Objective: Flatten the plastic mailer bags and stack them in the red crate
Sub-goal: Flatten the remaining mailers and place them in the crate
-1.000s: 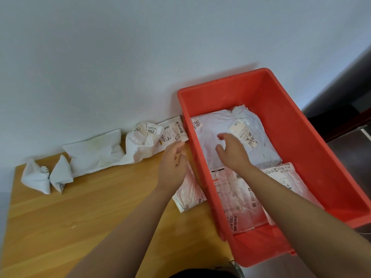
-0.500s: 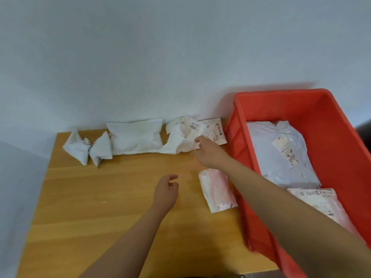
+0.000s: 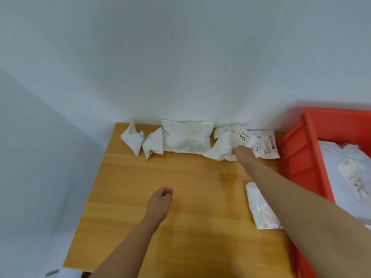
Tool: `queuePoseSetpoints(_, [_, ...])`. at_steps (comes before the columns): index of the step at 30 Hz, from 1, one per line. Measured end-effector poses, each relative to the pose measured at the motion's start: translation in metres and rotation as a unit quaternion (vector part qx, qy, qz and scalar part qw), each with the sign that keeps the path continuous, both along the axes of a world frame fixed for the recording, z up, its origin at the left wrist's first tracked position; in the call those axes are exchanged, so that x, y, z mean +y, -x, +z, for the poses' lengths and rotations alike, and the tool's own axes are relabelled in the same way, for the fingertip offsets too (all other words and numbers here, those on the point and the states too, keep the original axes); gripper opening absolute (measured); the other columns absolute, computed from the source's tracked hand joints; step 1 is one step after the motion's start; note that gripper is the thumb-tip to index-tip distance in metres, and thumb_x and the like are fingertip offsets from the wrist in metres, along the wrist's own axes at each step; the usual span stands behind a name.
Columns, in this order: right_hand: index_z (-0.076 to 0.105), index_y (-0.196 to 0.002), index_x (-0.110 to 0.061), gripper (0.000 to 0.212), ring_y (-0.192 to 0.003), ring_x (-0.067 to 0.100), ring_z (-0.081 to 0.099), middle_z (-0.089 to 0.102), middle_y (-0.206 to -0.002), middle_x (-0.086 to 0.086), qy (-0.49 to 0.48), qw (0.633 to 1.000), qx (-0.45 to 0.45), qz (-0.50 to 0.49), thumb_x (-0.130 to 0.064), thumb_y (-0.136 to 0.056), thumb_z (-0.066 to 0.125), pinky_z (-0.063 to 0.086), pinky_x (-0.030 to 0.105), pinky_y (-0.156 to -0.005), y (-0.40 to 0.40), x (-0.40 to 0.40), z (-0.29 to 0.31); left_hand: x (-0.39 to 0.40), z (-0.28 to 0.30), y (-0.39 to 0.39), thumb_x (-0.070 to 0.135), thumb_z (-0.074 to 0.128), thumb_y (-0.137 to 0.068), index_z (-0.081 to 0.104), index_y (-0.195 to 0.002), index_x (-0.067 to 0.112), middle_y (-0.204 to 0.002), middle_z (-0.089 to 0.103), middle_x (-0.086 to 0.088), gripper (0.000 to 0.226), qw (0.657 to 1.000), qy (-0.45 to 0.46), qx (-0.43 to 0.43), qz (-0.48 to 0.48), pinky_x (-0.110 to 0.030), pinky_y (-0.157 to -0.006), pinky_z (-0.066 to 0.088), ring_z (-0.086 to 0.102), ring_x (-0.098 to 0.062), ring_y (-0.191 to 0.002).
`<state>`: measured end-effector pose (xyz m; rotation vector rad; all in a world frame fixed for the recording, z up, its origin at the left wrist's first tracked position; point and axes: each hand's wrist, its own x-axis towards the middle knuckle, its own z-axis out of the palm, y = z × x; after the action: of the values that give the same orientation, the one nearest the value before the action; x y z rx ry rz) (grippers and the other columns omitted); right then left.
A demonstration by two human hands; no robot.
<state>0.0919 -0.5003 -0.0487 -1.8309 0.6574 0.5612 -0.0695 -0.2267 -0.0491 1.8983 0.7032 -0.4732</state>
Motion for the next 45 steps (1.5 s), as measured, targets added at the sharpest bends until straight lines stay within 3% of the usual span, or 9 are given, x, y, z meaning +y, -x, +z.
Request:
queuePoseSetpoints(5, [0.049, -0.140, -0.003, 0.048, -0.136, 0.028, 0.041, 0.043, -0.148, 0.012, 0.042, 0.993, -0.104, 0.027, -0.015, -0.094, 0.048, 0.036, 0.041, -0.109, 0.037, 0.025, 0.020, -0.014, 0.008, -0.026, 0.020, 0.049, -0.101, 0.063, -0.103, 0.022, -0.107, 0.065, -0.003, 0.014, 0.998, 0.064, -0.017, 0.020, -0.038, -0.089, 0.050, 0.064, -0.019, -0.099])
queuePoseSetpoints(9, [0.054, -0.140, -0.008, 0.040, -0.141, 0.019, 0.036, 0.043, -0.152, 0.007, 0.157, 0.958, -0.208, 0.122, -0.021, -0.104, 0.043, 0.025, 0.026, -0.109, 0.073, 0.030, 0.033, -0.025, 0.025, -0.056, 0.020, 0.049, -0.101, 0.060, -0.117, 0.020, -0.111, 0.064, 0.000, 0.020, 0.995, 0.071, -0.060, 0.030, -0.024, -0.074, 0.048, 0.059, -0.010, -0.093])
queuePoseSetpoints(14, [0.073, -0.118, -0.013, 0.048, -0.129, 0.018, 0.050, 0.064, -0.131, 0.001, 0.170, 0.923, -0.264, 0.223, -0.035, -0.098, 0.035, 0.034, 0.042, -0.111, 0.102, 0.027, 0.057, -0.021, 0.056, -0.088, 0.022, 0.053, -0.099, 0.051, -0.135, 0.018, -0.127, 0.052, 0.007, 0.036, 0.985, 0.018, -0.170, -0.001, -0.025, -0.089, 0.042, 0.053, -0.010, -0.113])
queuePoseSetpoints(18, [0.077, -0.106, -0.009, 0.023, -0.113, 0.018, 0.060, 0.070, -0.119, -0.004, 0.228, 0.862, -0.342, 0.297, -0.011, -0.095, 0.056, 0.039, 0.018, -0.097, 0.113, 0.020, 0.059, -0.019, 0.085, -0.099, 0.027, 0.060, -0.097, 0.054, -0.126, 0.031, -0.120, 0.048, 0.017, 0.030, 0.972, 0.033, -0.198, -0.119, -0.026, -0.094, 0.036, 0.043, 0.005, -0.109])
queuePoseSetpoints(22, [0.075, -0.112, -0.013, 0.041, -0.118, 0.002, 0.051, 0.056, -0.121, -0.028, 0.190, 0.866, -0.344, 0.308, 0.009, -0.089, 0.051, 0.030, 0.002, -0.101, 0.120, 0.016, 0.065, -0.006, 0.087, -0.093, 0.043, 0.067, -0.090, 0.046, -0.142, 0.030, -0.133, 0.052, 0.019, 0.058, 0.964, 0.100, -0.104, -0.225, -0.021, -0.094, 0.040, 0.049, 0.001, -0.120])
queuePoseSetpoints(29, [0.074, -0.105, -0.023, 0.044, -0.109, -0.014, 0.056, 0.063, -0.117, -0.019, 0.051, 0.927, -0.304, 0.211, 0.011, -0.095, 0.047, 0.040, 0.006, -0.093, 0.127, 0.023, 0.081, -0.005, 0.085, -0.068, 0.037, 0.062, -0.095, 0.070, -0.098, 0.024, -0.091, 0.072, 0.015, 0.016, 0.954, 0.102, -0.164, -0.229, -0.019, -0.072, 0.048, 0.065, 0.002, -0.083])
queuePoseSetpoints(32, [0.071, -0.096, -0.036, 0.049, -0.094, -0.007, 0.060, 0.066, -0.108, -0.018, -0.010, 0.954, -0.267, 0.137, 0.009, -0.095, 0.051, 0.043, 0.008, -0.084, 0.127, 0.028, 0.085, -0.006, 0.082, -0.063, 0.038, 0.057, -0.098, 0.060, -0.080, 0.008, -0.070, 0.061, 0.004, 0.035, 0.963, 0.088, -0.185, -0.174, -0.028, -0.065, 0.044, 0.056, -0.008, -0.066])
queuePoseSetpoints(41, [0.075, -0.103, -0.040, 0.038, -0.106, 0.027, 0.066, 0.073, -0.111, 0.002, -0.105, 0.971, -0.213, -0.039, -0.006, -0.093, 0.062, 0.052, 0.048, -0.097, 0.126, 0.024, 0.078, -0.006, 0.084, -0.056, 0.041, 0.049, -0.101, 0.049, -0.076, 0.008, -0.066, 0.052, 0.004, 0.042, 0.975, 0.074, -0.205, -0.030, -0.028, -0.060, 0.041, 0.049, -0.006, -0.060])
queuePoseSetpoints(45, [0.071, -0.110, -0.038, 0.038, -0.104, 0.035, 0.065, 0.068, -0.116, 0.018, -0.120, 0.970, -0.197, -0.077, -0.006, -0.093, 0.061, 0.052, 0.049, -0.096, 0.125, 0.016, 0.077, -0.006, 0.083, -0.054, 0.042, 0.045, -0.102, 0.047, -0.076, 0.013, -0.070, 0.050, 0.005, 0.039, 0.975, 0.063, -0.211, 0.013, -0.031, -0.067, 0.041, 0.047, -0.009, -0.066])
